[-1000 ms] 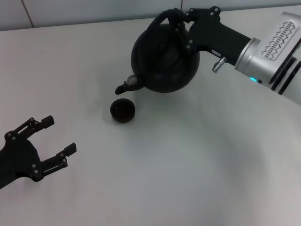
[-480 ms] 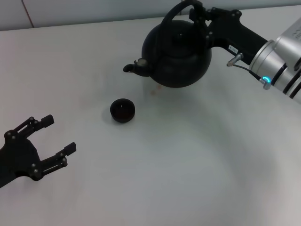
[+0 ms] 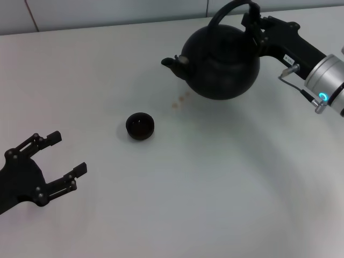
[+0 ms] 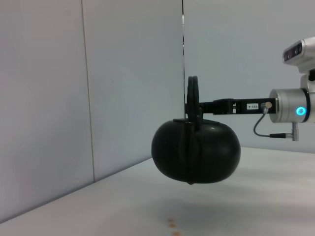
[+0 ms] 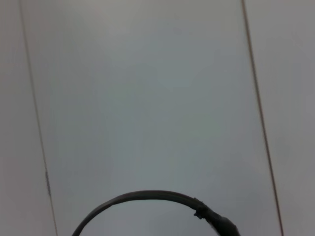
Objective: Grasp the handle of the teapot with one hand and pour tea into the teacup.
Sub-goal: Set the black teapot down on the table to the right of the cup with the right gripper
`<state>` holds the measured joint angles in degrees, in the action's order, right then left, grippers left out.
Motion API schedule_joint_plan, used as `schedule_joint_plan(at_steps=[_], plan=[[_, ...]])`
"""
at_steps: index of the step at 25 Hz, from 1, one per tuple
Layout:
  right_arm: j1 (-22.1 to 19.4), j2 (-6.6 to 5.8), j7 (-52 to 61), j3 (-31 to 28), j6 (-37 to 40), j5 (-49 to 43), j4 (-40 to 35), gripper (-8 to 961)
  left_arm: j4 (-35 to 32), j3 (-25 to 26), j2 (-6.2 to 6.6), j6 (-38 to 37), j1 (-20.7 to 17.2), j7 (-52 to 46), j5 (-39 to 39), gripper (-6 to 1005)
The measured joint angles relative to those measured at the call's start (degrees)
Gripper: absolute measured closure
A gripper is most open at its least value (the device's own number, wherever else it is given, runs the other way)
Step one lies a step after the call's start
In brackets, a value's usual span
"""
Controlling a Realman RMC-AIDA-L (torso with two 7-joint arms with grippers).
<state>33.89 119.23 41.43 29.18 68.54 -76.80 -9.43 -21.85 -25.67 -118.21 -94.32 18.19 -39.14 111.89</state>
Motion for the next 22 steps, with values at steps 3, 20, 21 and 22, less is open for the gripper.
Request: schedule_joint_plan(at_steps=[3, 20, 21, 22], plan=[[-0.7, -0.05, 1.4, 0.0, -0.4, 0.0, 0.0, 863, 0.0, 0.0, 0.0, 0.0, 0.0, 0.0, 0.0, 153], [-2.8, 0.06, 0.1, 0.5, -4.5, -0.4, -0.7, 863, 0.1, -0.1, 0.0, -0.6, -0.3, 0.7, 0.0, 153], [-2.8, 0.08, -0.7, 0.5, -4.9, -0.4, -0.7, 863, 0.1, -0.1, 0.0, -0.8, -0.3, 0.7, 0.0, 153], [-2.8, 0.09, -1.2, 0.5, -5.2, -0.4, -0.6, 863, 0.1, -0.1, 0.0, -0.8, -0.3, 0.7, 0.0, 153]])
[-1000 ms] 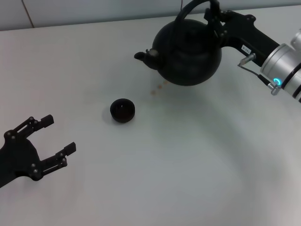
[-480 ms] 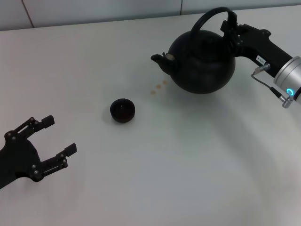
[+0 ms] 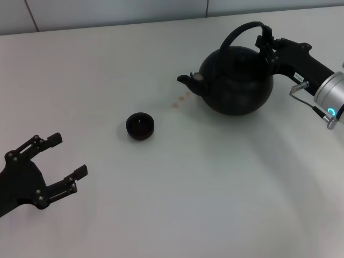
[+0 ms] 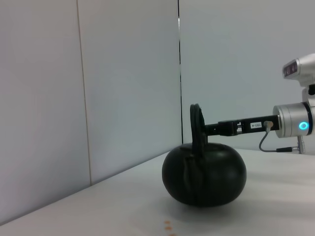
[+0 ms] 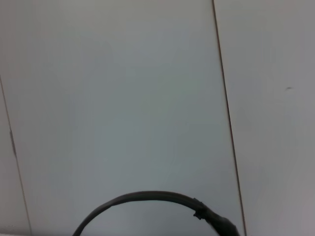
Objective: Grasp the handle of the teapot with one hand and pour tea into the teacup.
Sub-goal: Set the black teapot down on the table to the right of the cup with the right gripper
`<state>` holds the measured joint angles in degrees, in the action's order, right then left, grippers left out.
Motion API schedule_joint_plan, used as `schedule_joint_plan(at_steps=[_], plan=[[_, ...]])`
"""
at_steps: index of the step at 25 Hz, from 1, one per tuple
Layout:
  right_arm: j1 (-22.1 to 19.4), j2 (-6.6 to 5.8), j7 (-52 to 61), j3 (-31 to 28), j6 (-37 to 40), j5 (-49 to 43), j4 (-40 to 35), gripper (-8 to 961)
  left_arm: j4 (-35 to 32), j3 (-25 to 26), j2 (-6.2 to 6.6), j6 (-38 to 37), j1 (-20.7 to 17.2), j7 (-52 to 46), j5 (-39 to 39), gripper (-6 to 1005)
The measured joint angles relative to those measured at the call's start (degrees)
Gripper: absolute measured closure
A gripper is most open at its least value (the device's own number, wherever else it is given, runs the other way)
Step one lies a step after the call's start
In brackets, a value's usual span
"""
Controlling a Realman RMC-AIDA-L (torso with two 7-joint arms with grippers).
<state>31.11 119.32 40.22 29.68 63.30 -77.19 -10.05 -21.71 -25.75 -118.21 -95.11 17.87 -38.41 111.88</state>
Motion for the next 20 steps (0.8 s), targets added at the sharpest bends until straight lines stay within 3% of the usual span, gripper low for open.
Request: schedule_joint_plan(at_steps=[20], plan=[[0.0, -0.05, -0.5, 0.3, -1.5, -0.4, -0.1, 805, 0.0, 0.0, -0.16, -0.1, 0.3, 0.0, -0.1, 152]])
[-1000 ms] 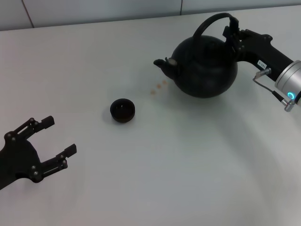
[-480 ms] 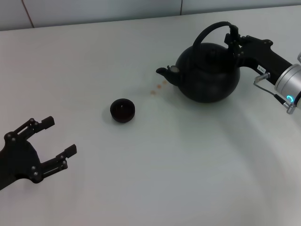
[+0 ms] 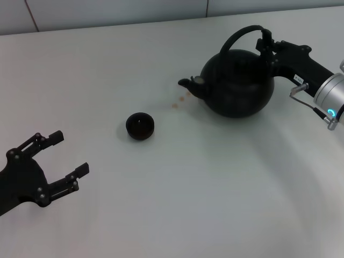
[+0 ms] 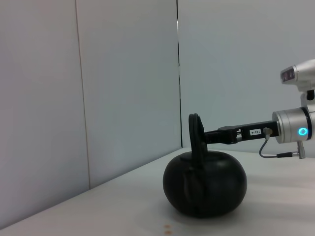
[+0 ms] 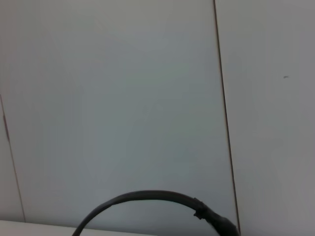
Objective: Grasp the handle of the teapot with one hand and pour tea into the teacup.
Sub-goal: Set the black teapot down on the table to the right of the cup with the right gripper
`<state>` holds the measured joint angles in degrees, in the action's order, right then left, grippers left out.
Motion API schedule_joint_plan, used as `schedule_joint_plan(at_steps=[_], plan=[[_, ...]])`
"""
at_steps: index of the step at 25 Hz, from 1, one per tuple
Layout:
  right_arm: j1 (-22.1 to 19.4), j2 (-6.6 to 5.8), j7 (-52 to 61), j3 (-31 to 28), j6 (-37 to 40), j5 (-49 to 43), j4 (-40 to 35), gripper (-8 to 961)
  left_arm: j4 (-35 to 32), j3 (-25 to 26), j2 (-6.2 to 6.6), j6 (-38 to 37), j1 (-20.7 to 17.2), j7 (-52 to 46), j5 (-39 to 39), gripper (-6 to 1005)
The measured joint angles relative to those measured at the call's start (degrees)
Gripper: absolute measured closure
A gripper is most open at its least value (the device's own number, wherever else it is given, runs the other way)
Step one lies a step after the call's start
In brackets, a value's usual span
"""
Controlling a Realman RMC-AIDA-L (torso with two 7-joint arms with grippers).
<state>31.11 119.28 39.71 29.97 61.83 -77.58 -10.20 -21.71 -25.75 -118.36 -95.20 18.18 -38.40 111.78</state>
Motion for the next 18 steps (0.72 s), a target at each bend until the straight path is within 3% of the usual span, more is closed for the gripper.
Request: schedule_joint_plan(at_steps=[10, 15, 18], plan=[[-0.3, 0.04, 0.0, -0.1, 0.4, 0.3, -0.8, 757, 0.0, 0.1, -0.02, 0.0, 0.0, 0.0, -0.6, 152], [-0.5, 0.07, -2.4, -0.4, 1.3, 0.4, -0.5, 520, 0.1, 0.1, -0.02, 0.0, 0.0, -0.1, -0.6, 152], [-0.8, 0.13, -2.7, -0.6, 2.4, 0.5, -0.5, 296, 0.1, 0.1, -0.02, 0.0, 0.0, -0.1, -0.6, 152]])
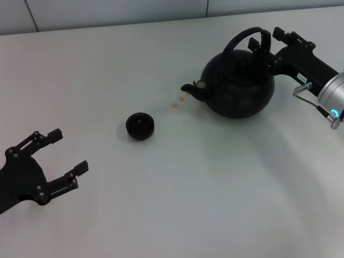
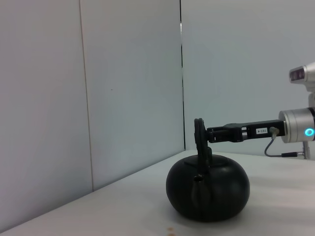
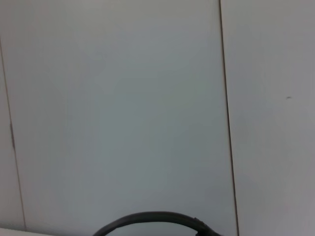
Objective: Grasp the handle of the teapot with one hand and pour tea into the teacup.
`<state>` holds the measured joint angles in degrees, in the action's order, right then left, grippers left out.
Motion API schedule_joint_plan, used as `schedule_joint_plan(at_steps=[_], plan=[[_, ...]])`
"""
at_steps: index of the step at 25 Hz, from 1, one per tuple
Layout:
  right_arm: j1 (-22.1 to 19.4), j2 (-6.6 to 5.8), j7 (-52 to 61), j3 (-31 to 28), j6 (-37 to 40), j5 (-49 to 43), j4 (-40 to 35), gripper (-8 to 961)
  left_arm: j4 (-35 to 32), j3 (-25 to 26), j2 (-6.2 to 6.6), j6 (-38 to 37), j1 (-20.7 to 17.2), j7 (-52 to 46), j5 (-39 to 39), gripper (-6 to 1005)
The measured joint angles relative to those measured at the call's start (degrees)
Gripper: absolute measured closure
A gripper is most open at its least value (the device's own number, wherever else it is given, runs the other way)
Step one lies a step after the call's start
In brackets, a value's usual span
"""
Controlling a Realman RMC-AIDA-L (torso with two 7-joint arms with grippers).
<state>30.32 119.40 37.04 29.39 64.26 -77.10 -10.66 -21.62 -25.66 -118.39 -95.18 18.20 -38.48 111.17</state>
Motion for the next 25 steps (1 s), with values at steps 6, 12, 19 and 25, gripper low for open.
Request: schedule_joint_plan(at_steps=[6, 12, 19, 25], plan=[[-1.0, 0.05, -0.1, 0.0, 1.4, 0.0, -0.1, 235, 0.0, 0.0, 0.0, 0.0, 0.0, 0.0, 0.0, 152], [-3.1, -0.01, -0.1, 0.1, 5.7, 0.0, -0.2, 205, 0.0, 0.0, 0.0, 0.0, -0.1, 0.0, 0.0, 152], [-8.8, -0.16, -0.2, -0.2, 16.3, 0.1, -0.3, 205, 0.0, -0.4, 0.09, 0.0, -0.2, 0.0, 0.0, 152], [-15.7, -0.27, 0.3, -6.5, 27.8, 0.2, -0.2, 205, 0.0, -0.4, 0.19, 0.0, 0.0, 0.0, 0.1, 152]])
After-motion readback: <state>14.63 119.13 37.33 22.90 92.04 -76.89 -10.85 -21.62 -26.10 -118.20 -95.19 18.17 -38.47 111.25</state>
